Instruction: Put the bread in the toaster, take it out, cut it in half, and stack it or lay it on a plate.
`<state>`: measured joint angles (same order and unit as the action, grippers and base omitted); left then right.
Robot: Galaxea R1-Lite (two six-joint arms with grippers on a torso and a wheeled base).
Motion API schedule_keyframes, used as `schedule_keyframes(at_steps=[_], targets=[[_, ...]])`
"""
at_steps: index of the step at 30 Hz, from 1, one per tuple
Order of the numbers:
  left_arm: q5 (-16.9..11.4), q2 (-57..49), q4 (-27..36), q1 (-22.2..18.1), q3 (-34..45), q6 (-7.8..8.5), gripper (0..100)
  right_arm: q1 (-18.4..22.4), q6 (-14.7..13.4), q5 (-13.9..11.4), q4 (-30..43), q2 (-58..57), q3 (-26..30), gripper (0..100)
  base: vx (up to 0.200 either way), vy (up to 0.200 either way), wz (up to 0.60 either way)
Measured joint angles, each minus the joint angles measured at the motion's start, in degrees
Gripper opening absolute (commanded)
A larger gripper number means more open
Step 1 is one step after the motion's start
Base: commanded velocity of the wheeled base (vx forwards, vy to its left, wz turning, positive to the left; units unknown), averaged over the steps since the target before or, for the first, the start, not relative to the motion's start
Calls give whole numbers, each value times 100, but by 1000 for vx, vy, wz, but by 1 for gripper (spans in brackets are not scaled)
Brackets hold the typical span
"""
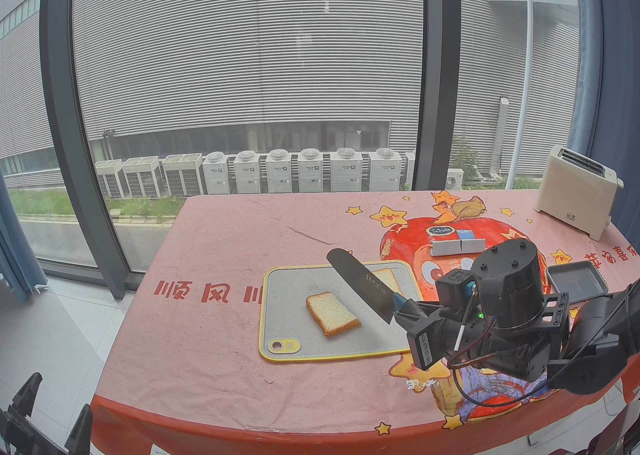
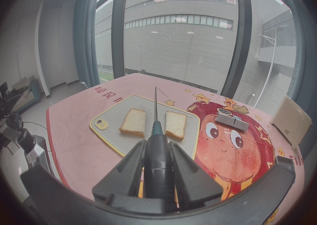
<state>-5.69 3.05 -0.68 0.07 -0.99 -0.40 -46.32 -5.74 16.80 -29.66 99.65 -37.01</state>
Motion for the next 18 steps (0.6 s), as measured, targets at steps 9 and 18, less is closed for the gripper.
schedule_keyframes(at_steps=[9, 18], targets=[[713, -204, -5, 20, -2, -38, 100, -98, 0, 24, -272, -91, 27, 0, 0, 0, 0], [553, -234, 50, 15, -2, 40, 100, -336, 9, 239, -305, -202, 151, 0, 0, 0, 0]])
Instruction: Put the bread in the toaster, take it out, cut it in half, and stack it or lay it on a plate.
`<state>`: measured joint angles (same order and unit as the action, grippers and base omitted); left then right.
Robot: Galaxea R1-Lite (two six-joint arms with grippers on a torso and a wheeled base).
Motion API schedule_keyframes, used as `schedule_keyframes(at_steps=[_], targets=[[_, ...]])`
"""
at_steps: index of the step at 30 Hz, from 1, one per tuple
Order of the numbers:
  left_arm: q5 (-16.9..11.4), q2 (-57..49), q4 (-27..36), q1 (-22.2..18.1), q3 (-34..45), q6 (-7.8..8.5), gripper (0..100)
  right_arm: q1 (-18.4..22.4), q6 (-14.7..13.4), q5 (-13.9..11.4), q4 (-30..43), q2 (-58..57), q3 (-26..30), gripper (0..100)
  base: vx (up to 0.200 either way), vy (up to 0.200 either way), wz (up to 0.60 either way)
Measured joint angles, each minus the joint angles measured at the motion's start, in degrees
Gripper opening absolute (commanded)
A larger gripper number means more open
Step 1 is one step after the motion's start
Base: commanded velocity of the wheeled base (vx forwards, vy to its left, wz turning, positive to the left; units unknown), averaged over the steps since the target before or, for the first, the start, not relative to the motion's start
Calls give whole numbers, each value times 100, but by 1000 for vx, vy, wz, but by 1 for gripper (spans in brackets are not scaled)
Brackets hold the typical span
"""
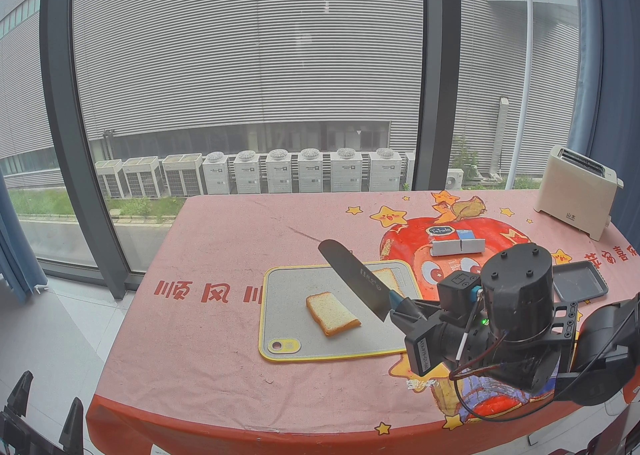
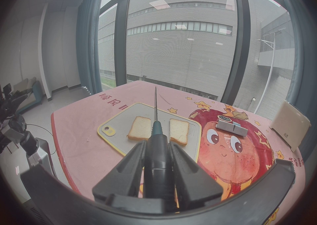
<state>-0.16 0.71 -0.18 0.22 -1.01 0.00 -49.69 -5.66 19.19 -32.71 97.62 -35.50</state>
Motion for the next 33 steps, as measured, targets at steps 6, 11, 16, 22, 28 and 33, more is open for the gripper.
schedule_keyframes(at_steps=[6, 11, 16, 22, 28, 33], targets=[[-6, 0, 2, 5, 0, 0, 100, -89, -39, 24, -13, -2, 83, 0, 0, 0, 0], [-9, 0, 7, 0, 0, 0, 100, -122, -63, 24, -20, 4, 124, 0, 0, 0, 0], [-9, 0, 5, 0, 0, 0, 100, 44, -50, 24, -134, 4, 37, 0, 0, 0, 0], [-9, 0, 5, 0, 0, 0, 100, 545, -22, 24, -224, 12, -94, 0, 0, 0, 0], [-9, 2, 5, 5, 0, 0, 100, 1150, 33, -34, -235, 23, -250, 0, 0, 0, 0], [-11, 2, 2, 5, 0, 0, 100, 1546, 55, -63, -233, 52, -369, 0, 0, 0, 0]])
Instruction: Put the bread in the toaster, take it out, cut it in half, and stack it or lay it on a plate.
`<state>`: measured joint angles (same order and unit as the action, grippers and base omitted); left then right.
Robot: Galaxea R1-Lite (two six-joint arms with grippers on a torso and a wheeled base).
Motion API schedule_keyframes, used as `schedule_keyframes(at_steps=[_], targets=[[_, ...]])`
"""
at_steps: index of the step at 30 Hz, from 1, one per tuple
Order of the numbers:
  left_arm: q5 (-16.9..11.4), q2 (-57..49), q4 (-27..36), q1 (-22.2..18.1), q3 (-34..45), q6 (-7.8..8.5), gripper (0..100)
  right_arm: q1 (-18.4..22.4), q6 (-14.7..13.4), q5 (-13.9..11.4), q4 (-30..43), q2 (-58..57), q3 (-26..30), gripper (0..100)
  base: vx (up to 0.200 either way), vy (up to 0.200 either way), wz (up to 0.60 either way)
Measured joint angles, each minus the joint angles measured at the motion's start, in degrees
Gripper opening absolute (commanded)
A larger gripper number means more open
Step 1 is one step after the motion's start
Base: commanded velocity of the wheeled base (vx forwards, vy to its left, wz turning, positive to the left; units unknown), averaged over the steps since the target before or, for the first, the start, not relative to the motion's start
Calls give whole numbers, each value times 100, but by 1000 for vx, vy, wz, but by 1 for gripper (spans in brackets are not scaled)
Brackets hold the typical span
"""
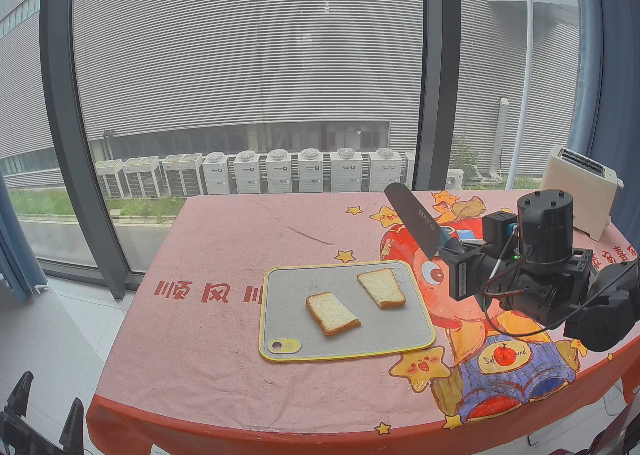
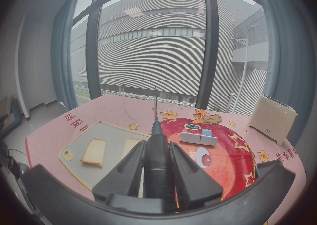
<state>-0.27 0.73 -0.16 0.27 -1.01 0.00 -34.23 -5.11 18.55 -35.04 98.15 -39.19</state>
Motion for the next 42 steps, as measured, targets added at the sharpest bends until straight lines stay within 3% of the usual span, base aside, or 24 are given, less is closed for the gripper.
schedule_keyframes(at_steps=[8, 23, 42], targets=[[0, 1, 0, 0, 0, 0, 100, 670, 62, -68, -13, 76, -133, 0, 0, 0, 0], [0, 9, 0, 0, 0, 0, 100, 1420, 54, -162, -2, 85, -311, 0, 0, 0, 0], [2, 11, 0, -5, 0, 0, 100, 1502, -4, -158, -11, 354, -212, 0, 0, 0, 0]])
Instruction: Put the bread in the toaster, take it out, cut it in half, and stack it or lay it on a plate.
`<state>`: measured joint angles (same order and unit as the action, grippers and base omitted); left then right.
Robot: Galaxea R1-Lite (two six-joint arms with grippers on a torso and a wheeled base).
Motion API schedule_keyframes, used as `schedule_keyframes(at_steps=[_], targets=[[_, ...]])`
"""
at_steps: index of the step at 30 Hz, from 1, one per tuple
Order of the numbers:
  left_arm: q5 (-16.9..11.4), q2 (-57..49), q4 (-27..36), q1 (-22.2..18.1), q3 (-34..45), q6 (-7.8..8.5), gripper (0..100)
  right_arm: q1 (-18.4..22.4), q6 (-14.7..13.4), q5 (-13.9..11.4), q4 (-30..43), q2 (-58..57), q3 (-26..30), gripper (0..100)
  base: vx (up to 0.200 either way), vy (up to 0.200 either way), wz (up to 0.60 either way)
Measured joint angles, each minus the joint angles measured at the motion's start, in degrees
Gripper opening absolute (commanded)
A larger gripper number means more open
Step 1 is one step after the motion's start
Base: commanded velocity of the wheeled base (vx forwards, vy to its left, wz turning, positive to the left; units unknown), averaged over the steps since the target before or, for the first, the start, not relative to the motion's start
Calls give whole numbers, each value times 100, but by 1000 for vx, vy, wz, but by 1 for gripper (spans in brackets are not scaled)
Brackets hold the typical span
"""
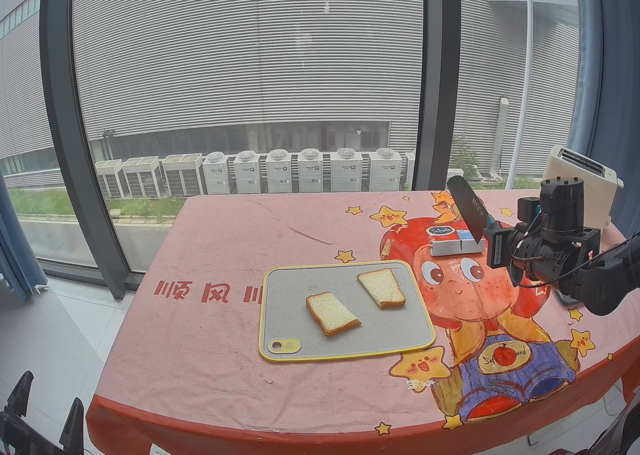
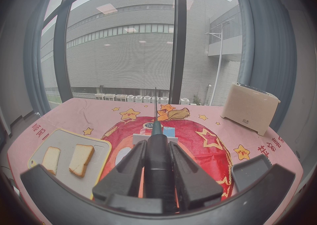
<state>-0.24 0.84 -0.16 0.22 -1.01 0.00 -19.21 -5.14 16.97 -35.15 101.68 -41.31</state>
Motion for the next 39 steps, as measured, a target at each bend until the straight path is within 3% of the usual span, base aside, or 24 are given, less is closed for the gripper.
schedule_keyframes(at_steps=[39], targets=[[0, 6, 0, 0, 0, 0, 100, 98, 4, 98, -27, 708, -24, 0, 0, 0, 0]])
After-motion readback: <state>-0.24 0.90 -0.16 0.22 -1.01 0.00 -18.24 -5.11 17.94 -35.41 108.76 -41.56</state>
